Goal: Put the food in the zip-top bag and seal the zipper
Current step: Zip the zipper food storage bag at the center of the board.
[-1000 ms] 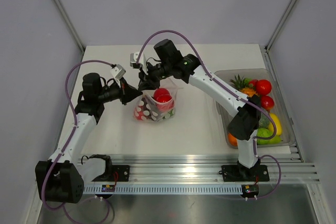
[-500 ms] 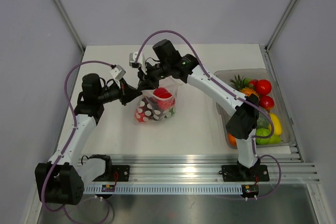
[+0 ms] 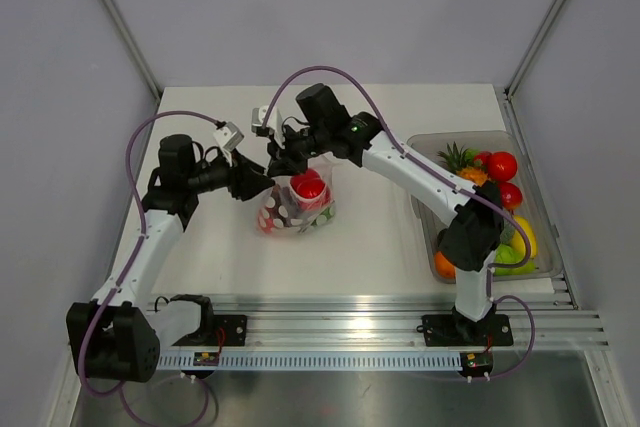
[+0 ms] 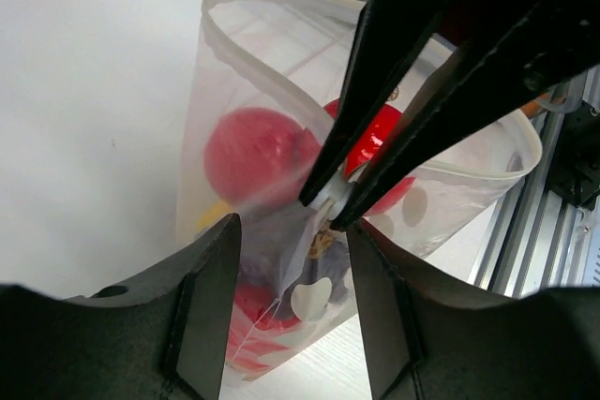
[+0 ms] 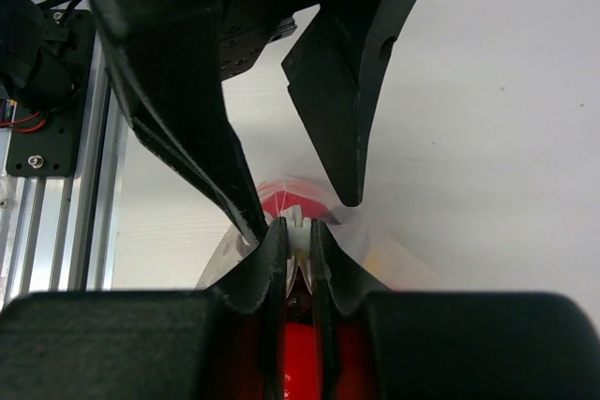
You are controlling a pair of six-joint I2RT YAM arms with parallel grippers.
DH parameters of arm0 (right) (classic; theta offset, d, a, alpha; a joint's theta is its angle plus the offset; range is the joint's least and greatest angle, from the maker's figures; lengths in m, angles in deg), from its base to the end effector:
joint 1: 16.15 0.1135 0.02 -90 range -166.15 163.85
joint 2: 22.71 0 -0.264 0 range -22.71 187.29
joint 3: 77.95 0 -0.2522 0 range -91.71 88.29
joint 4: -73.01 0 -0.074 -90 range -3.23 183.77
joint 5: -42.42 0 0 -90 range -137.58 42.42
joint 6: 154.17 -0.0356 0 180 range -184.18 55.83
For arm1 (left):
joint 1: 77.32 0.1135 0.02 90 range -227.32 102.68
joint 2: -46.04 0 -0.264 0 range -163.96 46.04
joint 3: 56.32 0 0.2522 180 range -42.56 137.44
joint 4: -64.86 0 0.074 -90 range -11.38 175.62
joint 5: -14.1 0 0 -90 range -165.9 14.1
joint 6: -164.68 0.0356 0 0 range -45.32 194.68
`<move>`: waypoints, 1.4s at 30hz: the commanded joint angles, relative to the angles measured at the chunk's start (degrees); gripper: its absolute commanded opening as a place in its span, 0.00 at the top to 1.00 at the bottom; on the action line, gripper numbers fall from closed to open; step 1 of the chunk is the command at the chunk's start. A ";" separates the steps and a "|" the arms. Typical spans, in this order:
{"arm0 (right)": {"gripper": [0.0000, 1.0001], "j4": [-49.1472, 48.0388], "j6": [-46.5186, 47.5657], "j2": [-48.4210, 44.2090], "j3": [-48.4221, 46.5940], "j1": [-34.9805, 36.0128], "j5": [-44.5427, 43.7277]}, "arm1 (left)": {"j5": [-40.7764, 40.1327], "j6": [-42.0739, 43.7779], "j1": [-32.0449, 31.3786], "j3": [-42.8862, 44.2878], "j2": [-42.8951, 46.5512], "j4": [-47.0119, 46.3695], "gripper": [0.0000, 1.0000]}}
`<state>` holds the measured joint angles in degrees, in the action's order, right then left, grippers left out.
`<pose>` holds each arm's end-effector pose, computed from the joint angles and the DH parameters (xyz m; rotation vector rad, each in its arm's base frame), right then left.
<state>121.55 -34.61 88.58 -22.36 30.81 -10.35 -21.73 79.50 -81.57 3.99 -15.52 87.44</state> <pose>0.2879 0.3398 0.3574 -1.6201 1.4527 0.8811 0.2304 -0.0461 0.3018 0.7458 1.7602 -0.9216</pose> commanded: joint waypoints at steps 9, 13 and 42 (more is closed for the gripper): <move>1.00 -3.94 -1.08 -6.08 2.46 0.15 0.29 | 6.21 0.37 -0.14 2.06 -3.04 -1.79 0.64; 1.00 -3.76 -1.08 -6.08 2.11 0.15 0.82 | 5.59 -1.39 -0.23 1.80 -2.60 -3.37 0.69; 1.00 2.22 1.73 -10.47 4.91 -2.05 -3.30 | -2.40 -7.71 -0.67 -5.15 4.87 -14.70 1.00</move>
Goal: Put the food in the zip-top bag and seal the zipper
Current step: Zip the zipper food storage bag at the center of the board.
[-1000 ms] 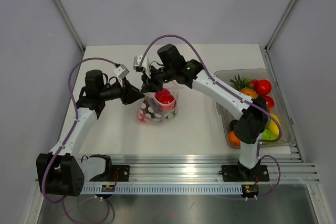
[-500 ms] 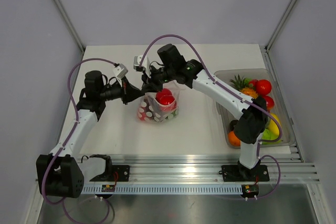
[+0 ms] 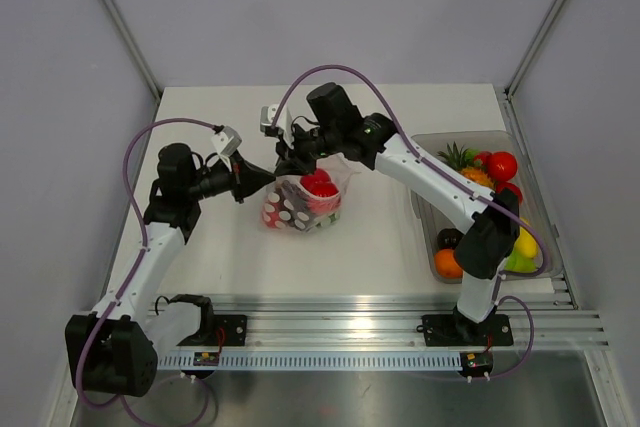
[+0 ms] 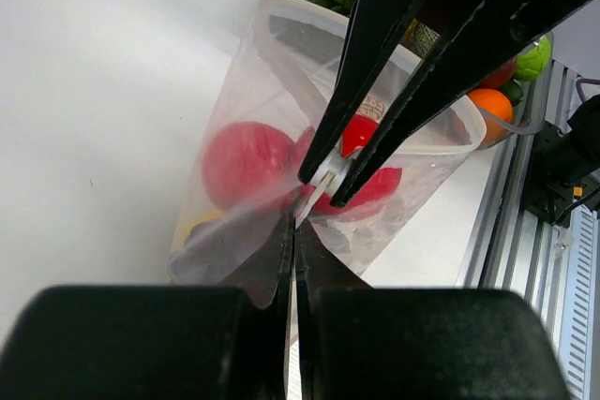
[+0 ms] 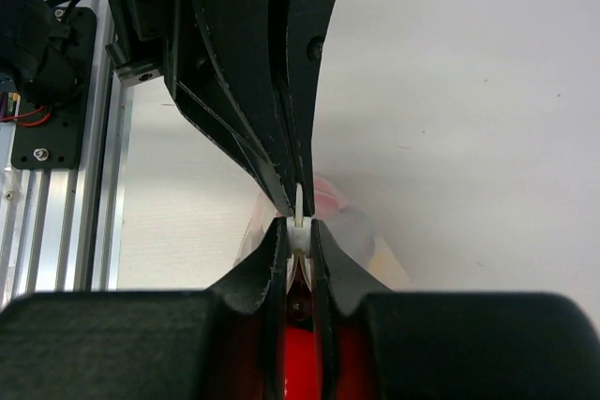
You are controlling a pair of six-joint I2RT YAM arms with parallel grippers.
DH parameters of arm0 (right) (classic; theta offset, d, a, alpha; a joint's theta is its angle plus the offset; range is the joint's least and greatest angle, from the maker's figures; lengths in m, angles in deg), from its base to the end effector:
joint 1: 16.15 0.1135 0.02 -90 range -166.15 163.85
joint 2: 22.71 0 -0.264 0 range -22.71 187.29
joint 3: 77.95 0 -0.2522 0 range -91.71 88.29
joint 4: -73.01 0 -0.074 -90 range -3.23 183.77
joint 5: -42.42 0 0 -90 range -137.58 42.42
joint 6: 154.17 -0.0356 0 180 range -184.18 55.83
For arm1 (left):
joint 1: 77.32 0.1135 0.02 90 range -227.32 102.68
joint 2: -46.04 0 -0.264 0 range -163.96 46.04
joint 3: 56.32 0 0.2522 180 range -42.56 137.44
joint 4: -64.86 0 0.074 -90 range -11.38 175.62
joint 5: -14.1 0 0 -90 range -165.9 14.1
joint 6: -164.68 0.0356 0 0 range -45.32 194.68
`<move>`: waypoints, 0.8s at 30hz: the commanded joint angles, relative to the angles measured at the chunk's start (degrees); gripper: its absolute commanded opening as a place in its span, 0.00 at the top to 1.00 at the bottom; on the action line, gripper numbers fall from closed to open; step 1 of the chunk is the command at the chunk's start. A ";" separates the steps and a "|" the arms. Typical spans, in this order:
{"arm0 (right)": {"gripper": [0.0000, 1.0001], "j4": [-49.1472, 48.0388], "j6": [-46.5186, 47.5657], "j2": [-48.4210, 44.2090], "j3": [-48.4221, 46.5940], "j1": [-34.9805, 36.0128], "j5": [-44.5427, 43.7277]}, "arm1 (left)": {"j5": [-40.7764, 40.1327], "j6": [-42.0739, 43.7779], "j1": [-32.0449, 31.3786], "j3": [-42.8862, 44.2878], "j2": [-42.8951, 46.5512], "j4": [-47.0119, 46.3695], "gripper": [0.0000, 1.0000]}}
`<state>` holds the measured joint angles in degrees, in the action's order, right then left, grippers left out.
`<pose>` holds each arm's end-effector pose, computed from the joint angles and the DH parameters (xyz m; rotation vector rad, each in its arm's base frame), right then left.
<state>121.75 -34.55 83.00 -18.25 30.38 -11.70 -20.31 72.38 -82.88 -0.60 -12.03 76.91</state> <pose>0.2743 0.3196 0.3734 -1.5982 1.4485 0.8465 0.2196 -0.0509 0.3038 0.7340 1.6588 -0.9722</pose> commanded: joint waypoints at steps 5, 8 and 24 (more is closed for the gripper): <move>1.00 1.93 2.28 -6.48 3.53 -2.66 -2.83 | -4.61 -0.95 0.99 -0.73 1.55 -4.79 1.00; 1.00 1.76 1.75 -7.01 5.11 -3.45 -2.66 | -5.05 -0.77 1.26 -0.56 1.81 -4.53 1.00; 1.00 1.40 0.34 -14.92 14.87 -8.38 -6.26 | -5.76 -0.42 4.86 1.02 1.46 -3.03 1.00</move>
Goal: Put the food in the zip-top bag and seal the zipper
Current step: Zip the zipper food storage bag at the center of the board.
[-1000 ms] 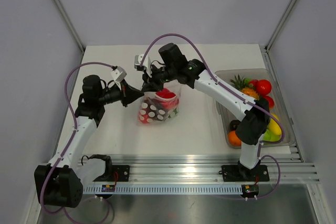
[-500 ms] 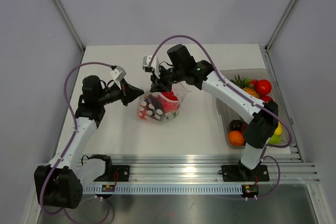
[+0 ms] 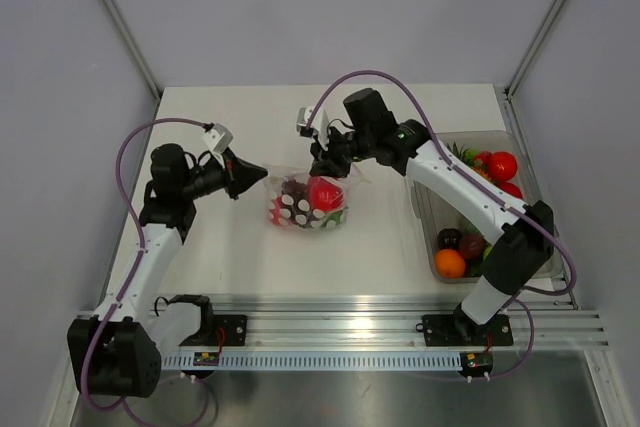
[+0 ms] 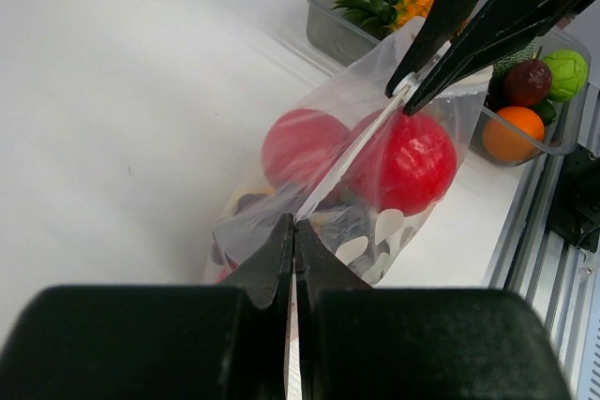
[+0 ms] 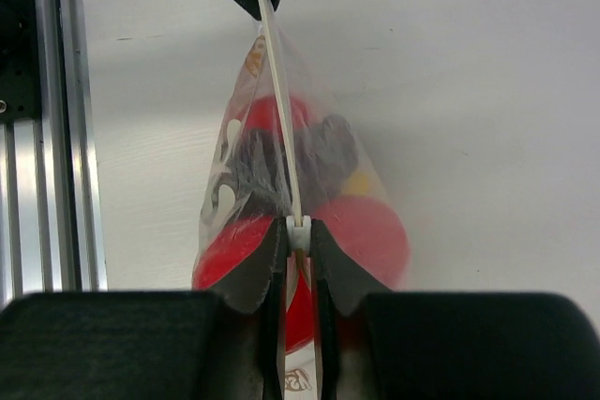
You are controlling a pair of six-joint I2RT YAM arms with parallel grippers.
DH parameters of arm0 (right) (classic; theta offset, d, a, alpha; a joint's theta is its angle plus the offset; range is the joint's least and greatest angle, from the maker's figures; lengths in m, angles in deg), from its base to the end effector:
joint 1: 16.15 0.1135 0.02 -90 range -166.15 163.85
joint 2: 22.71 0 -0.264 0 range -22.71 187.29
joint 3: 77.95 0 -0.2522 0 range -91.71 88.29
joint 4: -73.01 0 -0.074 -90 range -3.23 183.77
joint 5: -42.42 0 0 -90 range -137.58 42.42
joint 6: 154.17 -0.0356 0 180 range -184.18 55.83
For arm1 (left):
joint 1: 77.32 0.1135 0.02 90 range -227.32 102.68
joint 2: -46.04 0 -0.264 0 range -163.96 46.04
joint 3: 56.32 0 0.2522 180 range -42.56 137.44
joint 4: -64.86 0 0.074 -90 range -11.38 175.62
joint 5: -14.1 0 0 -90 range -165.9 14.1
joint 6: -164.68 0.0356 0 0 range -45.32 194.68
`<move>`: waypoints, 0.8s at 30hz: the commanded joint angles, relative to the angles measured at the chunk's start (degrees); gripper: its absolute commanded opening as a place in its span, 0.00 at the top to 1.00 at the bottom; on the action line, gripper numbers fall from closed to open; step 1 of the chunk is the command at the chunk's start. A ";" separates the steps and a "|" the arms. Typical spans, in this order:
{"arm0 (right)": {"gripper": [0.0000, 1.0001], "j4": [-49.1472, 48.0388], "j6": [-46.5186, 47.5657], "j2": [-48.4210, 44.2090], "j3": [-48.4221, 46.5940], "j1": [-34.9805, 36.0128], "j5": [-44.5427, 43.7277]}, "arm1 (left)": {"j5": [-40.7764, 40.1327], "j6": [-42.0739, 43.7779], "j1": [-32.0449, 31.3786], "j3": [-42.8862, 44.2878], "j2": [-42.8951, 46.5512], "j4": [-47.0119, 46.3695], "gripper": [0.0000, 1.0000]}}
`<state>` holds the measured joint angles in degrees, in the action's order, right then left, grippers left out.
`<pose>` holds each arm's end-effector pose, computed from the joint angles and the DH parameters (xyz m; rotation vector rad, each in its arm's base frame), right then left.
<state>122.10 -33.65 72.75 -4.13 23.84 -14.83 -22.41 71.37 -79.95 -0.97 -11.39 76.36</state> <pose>0.2745 0.2554 0.3587 -1.5180 1.6083 0.7286 0.2209 -0.0388 0.3045 0.6536 1.6767 -0.9100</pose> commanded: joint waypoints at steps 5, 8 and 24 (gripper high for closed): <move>1.00 0.88 -1.08 -8.09 5.67 -3.59 -5.33 | -5.94 -0.38 2.54 1.83 0.04 -3.10 1.00; 1.00 0.62 -1.43 -10.20 8.57 -4.65 -5.68 | -6.91 -0.99 2.55 2.10 -0.66 -3.62 1.00; 1.00 0.44 -1.78 -12.32 9.02 -4.83 -3.67 | -3.56 6.03 -5.62 13.51 -5.67 8.58 0.25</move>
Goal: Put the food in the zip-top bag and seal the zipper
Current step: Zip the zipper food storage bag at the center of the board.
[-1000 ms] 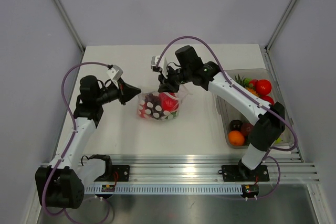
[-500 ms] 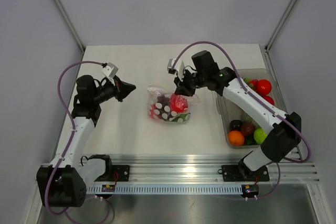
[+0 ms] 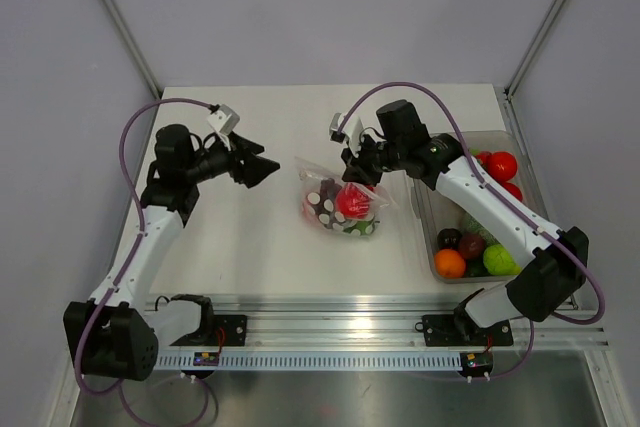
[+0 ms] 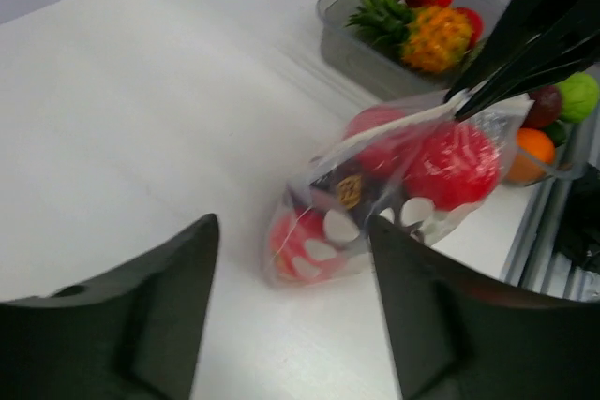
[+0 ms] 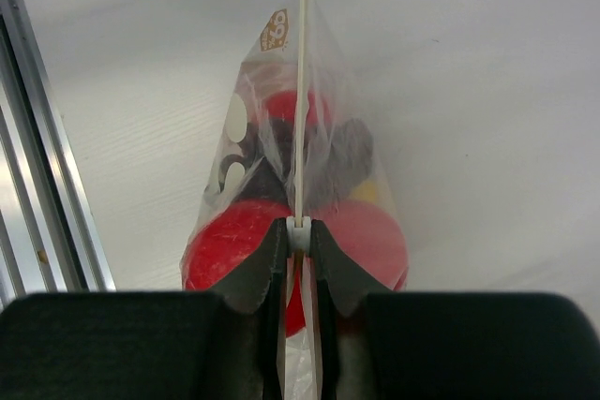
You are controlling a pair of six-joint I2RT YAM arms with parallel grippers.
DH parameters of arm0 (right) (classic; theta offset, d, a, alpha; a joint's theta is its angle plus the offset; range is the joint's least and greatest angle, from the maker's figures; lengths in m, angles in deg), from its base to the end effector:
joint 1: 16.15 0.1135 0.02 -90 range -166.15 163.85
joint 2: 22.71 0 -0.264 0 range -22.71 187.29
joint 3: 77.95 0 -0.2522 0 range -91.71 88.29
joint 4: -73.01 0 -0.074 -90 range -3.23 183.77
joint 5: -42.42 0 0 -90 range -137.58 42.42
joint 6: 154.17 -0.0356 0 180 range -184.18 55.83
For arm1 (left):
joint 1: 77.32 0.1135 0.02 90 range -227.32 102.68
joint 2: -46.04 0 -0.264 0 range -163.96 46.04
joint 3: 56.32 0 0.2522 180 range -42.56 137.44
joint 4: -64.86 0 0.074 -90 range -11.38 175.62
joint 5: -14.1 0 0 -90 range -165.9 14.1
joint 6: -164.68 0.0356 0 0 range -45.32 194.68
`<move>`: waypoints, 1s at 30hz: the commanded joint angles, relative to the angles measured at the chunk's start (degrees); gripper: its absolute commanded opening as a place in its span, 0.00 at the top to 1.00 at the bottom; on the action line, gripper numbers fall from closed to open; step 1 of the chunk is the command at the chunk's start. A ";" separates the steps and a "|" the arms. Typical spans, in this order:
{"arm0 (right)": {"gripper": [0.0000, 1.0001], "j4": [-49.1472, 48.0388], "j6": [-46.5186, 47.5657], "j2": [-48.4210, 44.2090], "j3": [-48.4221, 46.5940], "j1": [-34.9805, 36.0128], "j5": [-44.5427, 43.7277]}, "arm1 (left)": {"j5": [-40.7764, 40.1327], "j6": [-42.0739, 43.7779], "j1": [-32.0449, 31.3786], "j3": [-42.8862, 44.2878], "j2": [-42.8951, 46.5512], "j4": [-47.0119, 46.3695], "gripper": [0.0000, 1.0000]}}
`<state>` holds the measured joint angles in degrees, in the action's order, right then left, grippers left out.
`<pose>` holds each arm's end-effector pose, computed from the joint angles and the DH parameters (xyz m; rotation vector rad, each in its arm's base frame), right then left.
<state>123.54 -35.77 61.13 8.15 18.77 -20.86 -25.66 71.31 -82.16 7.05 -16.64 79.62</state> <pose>0.2536 0.1966 0.3514 -1.3847 1.7780 0.5899 0.2417 -0.0479 0.3276 0.6448 1.6948 -0.8915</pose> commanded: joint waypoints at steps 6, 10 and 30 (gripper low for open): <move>1.00 -1.00 0.43 -0.25 -4.24 0.15 3.78 | 1.44 9.35 -7.02 8.14 -2.71 4.98 0.05; 1.00 -0.65 0.60 -0.60 -4.50 0.15 4.04 | 3.72 11.45 -8.16 9.89 -5.17 4.45 0.11; 1.00 0.14 0.34 -0.51 -4.76 0.24 7.56 | 2.41 28.69 -19.77 21.15 -16.34 17.29 0.29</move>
<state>125.71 -35.71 61.37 6.86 18.77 -15.95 -24.92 97.51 -101.37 25.91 -32.40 95.75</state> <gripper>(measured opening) 0.165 0.710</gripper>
